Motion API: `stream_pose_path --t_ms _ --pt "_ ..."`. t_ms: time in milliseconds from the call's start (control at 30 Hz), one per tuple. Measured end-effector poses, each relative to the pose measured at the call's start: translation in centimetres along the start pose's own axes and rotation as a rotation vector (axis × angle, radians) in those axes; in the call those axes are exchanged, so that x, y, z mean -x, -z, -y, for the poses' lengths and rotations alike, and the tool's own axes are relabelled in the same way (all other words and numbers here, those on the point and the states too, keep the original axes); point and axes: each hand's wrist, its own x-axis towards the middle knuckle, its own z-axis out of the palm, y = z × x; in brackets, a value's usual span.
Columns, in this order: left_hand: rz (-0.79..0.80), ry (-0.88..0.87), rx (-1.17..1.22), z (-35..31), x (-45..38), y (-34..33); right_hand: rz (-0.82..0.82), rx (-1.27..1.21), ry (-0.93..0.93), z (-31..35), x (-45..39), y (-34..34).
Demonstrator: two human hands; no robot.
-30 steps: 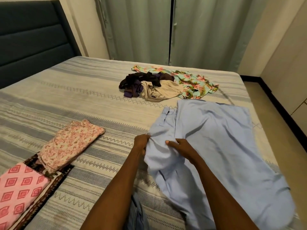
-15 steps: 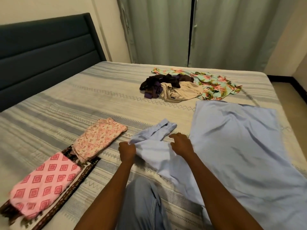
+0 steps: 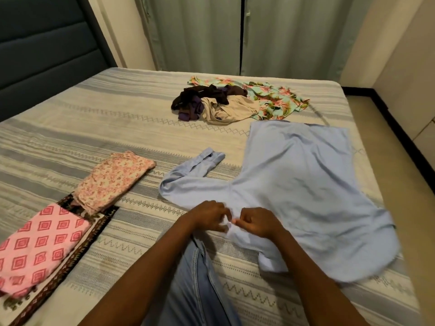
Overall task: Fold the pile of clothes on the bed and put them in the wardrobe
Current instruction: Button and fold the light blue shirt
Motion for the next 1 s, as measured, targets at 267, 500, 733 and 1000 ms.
stream_pose_path --t_ms 267,500,733,1000 --pt "0.316 0.112 0.035 -2.4 0.6 0.3 0.160 0.092 0.042 0.6 2.0 -1.2" --pt "0.169 0.283 0.357 -2.2 0.2 1.7 0.153 -0.168 -0.143 0.7 0.3 1.6" --pt "-0.394 0.446 0.424 -0.4 -5.4 4.4 -0.031 0.036 -0.216 -3.1 -6.5 6.2" --pt "-0.508 0.587 0.406 3.8 -18.0 6.7 -0.122 0.167 -0.242 -11.5 -20.5 11.3"
